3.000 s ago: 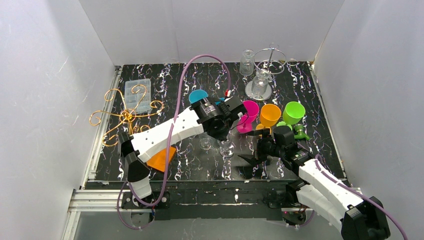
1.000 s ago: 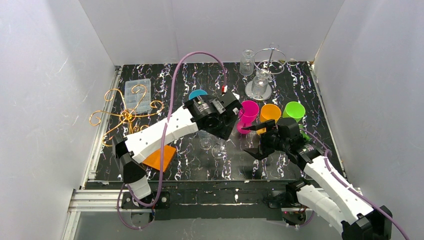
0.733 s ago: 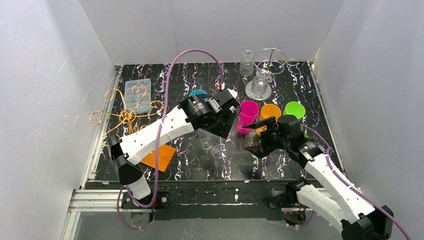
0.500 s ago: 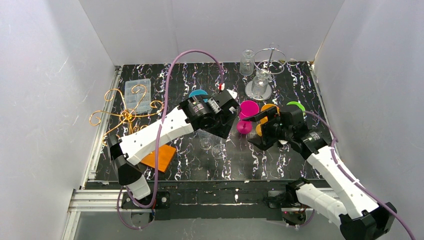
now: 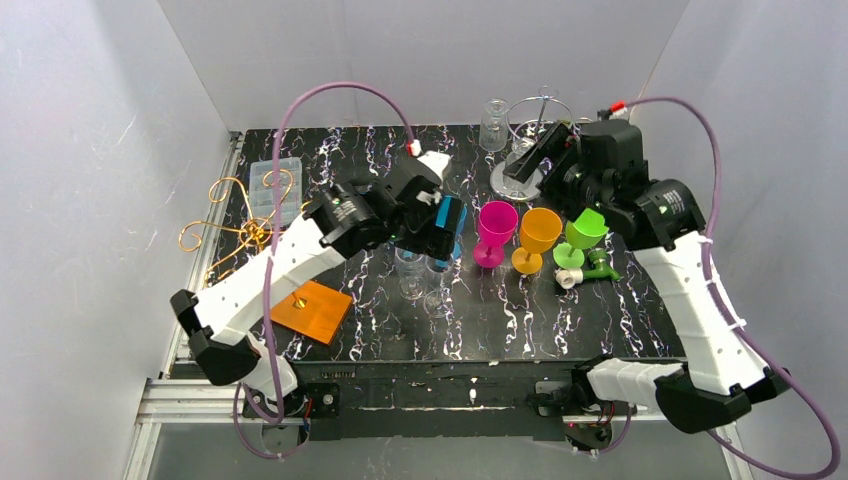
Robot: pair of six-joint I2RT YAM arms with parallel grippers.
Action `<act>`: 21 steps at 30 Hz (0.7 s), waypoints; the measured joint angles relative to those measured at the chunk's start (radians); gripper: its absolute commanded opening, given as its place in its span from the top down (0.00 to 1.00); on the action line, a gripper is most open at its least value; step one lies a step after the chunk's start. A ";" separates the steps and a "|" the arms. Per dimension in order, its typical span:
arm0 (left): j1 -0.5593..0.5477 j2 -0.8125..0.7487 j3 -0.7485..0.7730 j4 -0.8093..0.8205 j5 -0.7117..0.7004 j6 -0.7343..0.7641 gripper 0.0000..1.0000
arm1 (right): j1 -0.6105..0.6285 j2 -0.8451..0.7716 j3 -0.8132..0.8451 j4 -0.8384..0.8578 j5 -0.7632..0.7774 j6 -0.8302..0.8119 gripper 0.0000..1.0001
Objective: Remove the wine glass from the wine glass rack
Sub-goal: Place the wine glass at the center of the board, then pick up the wine glass from the wine rack.
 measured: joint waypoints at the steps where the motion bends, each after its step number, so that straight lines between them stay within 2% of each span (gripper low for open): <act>1: 0.011 -0.012 0.000 0.010 0.007 0.003 0.11 | 0.000 0.014 0.027 -0.002 0.015 -0.027 0.02; 5: 0.073 -0.049 0.025 0.051 0.056 0.023 0.02 | 0.000 0.123 0.194 -0.051 0.124 -0.196 0.02; 14: 0.165 -0.040 0.097 0.100 0.157 0.066 0.02 | 0.000 0.425 0.431 -0.121 0.296 -0.497 0.02; 21: 0.242 -0.025 0.109 0.103 0.227 0.081 0.02 | -0.006 0.613 0.595 -0.136 0.351 -0.630 0.01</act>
